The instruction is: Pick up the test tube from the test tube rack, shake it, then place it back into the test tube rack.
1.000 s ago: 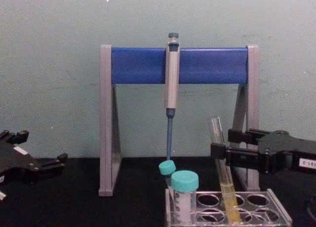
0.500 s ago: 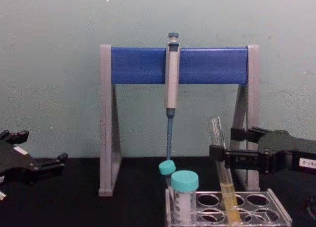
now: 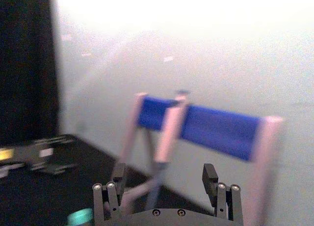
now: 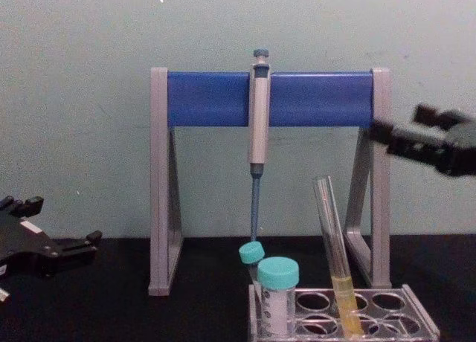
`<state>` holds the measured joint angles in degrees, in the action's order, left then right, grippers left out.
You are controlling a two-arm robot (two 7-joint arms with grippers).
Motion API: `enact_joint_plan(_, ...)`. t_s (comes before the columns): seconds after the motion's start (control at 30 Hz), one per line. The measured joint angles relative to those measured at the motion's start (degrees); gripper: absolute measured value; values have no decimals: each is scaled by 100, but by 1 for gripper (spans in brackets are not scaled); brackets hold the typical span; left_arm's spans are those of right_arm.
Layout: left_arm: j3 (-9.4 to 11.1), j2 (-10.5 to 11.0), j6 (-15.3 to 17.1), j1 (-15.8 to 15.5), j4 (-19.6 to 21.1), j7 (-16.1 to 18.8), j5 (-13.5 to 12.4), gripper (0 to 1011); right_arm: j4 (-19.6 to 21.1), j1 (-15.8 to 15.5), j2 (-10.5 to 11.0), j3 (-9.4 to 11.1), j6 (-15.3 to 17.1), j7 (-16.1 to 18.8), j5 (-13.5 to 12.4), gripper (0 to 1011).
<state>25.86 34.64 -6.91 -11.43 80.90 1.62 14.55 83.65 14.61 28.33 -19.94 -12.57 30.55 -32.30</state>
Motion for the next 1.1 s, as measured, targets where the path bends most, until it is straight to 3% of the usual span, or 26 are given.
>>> enact_joint_plan(0.03,0,0,0,0,0,0,0,1001,152,-108,-24,95,-17,-426,221,1000)
enact_joint_plan(0.13,0,0,0,0,0,0,0,1001,361,-262,-66,207,51,-1094,649,1000)
enact_joint_plan(0.2,0,0,0,0,0,0,0,1001,536,-406,-132,266,262,-1891,1254,1000)
enact_joint_plan(0.33,1,0,0,0,0,0,0,1001,577,-516,-259,264,687,-2674,1899,1000)
enact_joint_plan(0.37,0,0,0,0,0,0,0,1001,577,-516,-259,264,687,-2674,1899,1000)
enact_joint_plan(0.53,0,0,0,0,0,0,0,1001,413,-594,-451,207,1489,-3176,2313,1000)
enact_joint_plan(0.63,0,0,0,0,0,0,0,1001,288,-618,-518,154,1750,-3268,2453,1000)
enact_joint_plan(0.8,0,0,0,0,0,0,0,1001,121,-650,-603,138,1958,-3291,2541,1000)
enact_joint_plan(1.1,0,0,0,0,0,0,0,1001,34,-655,-681,229,1997,-3213,2555,1000)
